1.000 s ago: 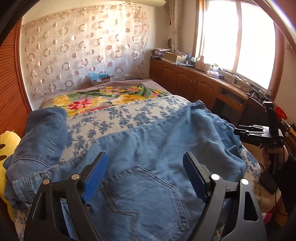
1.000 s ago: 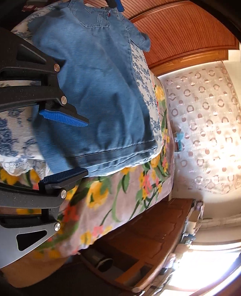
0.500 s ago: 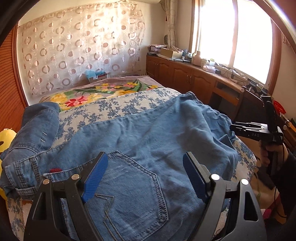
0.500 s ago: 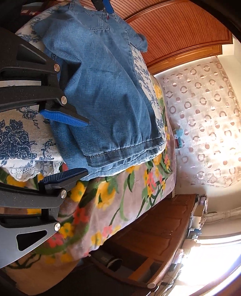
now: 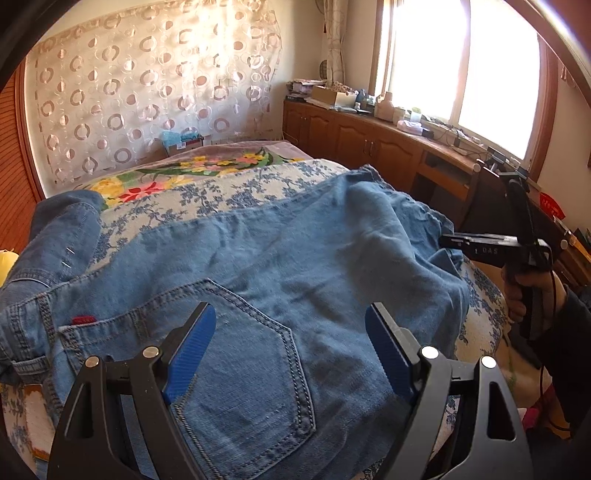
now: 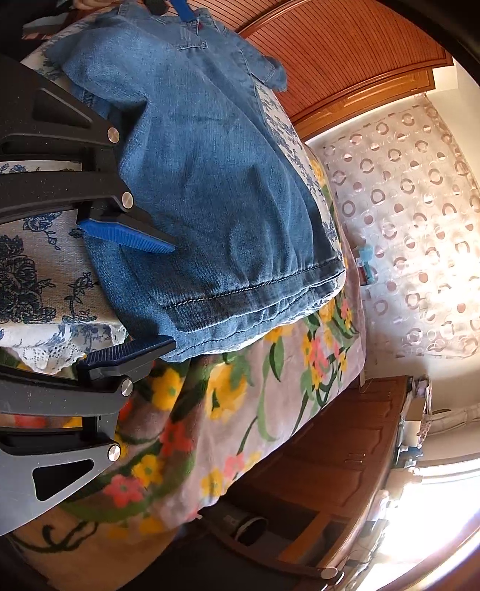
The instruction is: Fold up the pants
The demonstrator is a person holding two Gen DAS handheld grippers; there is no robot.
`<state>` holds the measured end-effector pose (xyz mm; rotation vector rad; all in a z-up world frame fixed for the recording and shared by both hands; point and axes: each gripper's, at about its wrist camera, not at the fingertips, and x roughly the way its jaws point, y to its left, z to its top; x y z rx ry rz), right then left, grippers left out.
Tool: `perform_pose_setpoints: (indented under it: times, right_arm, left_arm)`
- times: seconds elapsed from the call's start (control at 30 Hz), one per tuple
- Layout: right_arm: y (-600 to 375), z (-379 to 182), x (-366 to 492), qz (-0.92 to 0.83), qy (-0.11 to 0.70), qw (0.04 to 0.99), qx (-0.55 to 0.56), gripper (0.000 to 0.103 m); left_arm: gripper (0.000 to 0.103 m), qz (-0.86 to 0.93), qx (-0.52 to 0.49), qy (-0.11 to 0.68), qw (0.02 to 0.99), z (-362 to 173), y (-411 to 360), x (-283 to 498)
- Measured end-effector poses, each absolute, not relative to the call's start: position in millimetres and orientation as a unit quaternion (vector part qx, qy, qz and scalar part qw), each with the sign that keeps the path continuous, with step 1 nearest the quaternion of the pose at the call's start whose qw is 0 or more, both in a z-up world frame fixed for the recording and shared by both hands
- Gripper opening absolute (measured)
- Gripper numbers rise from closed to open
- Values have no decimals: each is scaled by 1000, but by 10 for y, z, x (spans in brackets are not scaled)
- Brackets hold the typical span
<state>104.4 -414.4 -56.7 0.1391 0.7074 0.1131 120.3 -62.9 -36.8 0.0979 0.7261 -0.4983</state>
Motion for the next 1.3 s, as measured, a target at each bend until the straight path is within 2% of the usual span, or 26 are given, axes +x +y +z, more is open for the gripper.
perform_pose_setpoints:
  times: [0.17, 0.3, 0.4, 0.53, 0.77, 1.03, 1.2, 1.27, 1.3]
  right_arm:
    - [-4156, -545, 1072, 60, 349, 932, 79, 47]
    - [-4136, -498, 1057, 63, 340, 936, 70, 16]
    - [-4208, -376, 958, 58, 308, 947, 72, 10]
    - [-4470, -234, 829, 43, 276, 955, 99, 10]
    - [-4420, -590, 946, 27, 338, 938, 70, 10]
    - [-4521, -685, 1068, 29, 344, 930, 122, 27]
    - [-4520, -594, 1107, 37, 341, 930, 128, 27]
    - [-4484, -552, 1075, 40, 329, 935, 124, 15]
    - [-4466, -524, 1061, 46, 323, 937, 124, 14]
  left_arm:
    - [84, -246, 53, 358, 899, -422, -693, 1182]
    - [84, -246, 56, 359, 899, -434, -706, 1167]
    - [84, -244, 56, 358, 899, -429, -698, 1165]
    - [84, -241, 52, 357, 901, -419, -641, 1162]
    - [84, -232, 43, 355, 904, -419, -586, 1174]
    - [84, -219, 48, 329, 917, -397, -573, 1138]
    - [84, -221, 50, 327, 917, -380, -580, 1121]
    - [84, -218, 55, 327, 918, -368, -575, 1097]
    - [84, -217, 57, 327, 918, -364, -566, 1086]
